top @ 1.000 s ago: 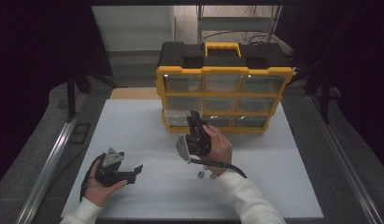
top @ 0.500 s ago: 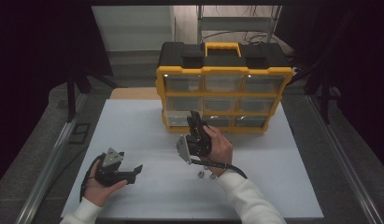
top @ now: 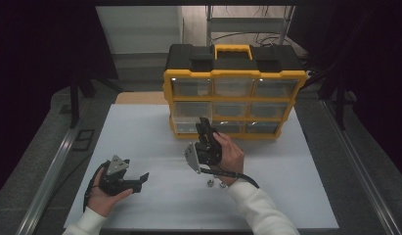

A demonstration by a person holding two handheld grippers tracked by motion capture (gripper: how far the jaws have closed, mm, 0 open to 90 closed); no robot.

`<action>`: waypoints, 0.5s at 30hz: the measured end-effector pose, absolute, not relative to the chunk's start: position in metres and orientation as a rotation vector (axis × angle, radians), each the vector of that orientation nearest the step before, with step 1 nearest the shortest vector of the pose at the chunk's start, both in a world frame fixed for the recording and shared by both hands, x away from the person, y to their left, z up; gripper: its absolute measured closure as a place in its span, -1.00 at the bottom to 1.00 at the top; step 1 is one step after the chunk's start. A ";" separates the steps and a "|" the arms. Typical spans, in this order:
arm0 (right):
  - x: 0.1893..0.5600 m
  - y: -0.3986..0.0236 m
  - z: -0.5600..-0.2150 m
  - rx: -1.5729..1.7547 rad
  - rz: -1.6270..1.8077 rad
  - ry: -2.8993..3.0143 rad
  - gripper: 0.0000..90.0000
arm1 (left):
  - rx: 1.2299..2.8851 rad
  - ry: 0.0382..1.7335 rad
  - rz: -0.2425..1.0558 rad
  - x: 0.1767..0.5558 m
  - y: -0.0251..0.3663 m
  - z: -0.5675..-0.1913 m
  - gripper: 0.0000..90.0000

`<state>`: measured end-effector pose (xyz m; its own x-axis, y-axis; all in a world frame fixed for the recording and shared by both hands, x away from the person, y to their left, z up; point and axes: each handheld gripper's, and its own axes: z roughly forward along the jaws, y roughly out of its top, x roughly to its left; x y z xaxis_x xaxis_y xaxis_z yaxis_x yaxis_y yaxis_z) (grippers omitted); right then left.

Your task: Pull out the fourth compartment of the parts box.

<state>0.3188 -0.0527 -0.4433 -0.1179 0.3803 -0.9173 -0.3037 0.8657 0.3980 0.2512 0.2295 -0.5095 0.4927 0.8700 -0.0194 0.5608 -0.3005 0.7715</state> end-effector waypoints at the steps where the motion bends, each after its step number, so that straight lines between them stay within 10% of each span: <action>1: 0.318 -0.053 -0.443 0.061 0.589 1.582 0.52 | 1.997 1.175 0.530 0.251 0.229 -0.510 -0.70; 15: 0.314 -0.054 -0.443 0.058 0.588 1.581 0.52 | 2.001 1.175 0.529 0.251 0.229 -0.510 -0.70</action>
